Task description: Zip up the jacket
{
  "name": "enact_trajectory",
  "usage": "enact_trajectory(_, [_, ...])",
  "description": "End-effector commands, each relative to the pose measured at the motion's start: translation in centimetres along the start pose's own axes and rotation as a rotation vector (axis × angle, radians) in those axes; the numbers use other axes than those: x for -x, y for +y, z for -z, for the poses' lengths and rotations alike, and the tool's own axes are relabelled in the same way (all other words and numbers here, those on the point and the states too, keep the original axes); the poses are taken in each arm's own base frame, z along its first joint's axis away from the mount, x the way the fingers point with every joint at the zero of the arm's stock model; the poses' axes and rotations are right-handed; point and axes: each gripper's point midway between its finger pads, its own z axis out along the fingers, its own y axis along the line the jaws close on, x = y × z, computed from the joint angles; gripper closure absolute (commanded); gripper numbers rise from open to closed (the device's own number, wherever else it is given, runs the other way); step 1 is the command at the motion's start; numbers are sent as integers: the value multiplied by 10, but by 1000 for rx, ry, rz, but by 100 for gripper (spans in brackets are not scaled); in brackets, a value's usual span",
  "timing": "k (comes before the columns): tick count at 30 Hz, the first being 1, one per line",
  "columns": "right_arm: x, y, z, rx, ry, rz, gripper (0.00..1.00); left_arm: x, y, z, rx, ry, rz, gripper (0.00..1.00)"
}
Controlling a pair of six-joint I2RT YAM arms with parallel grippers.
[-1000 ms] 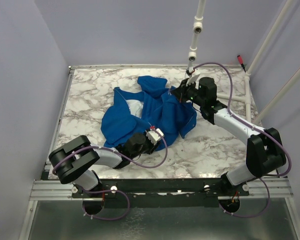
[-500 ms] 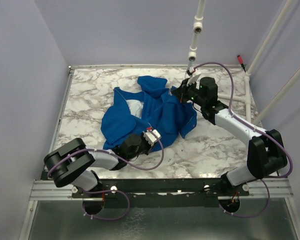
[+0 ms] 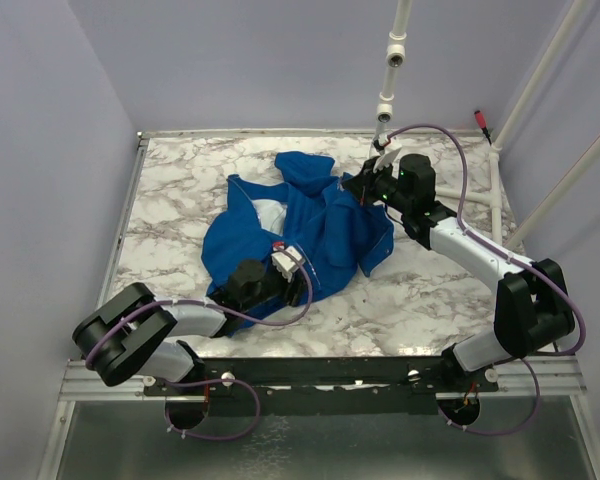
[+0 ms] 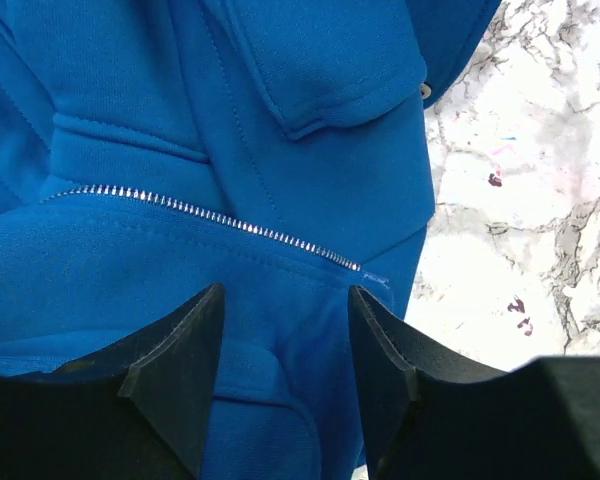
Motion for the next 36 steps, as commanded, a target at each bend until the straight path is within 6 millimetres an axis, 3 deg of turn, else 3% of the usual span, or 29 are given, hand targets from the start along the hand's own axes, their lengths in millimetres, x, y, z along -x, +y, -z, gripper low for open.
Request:
enact_trajectory(1, [19,10,3,34,-47,11,99,3,-9,-5,-48,-4,67,46])
enact_trajectory(8, [17,9,2,31,-41,6,99,-15,-26,-15,-93,55,-7,41])
enact_trajectory(17, [22,12,6,33,-52,6,99,-25,9,-22,112,94,-53,60])
enact_trajectory(24, [23,13,5,41,-48,7,99,-12,-27,-21,-63,55,62,46])
enact_trajectory(29, [24,13,5,44,-50,6,99,-13,-18,-19,-41,50,84,57])
enact_trajectory(36, [24,14,6,48,-50,4,99,-3,-5,-14,-23,20,200,47])
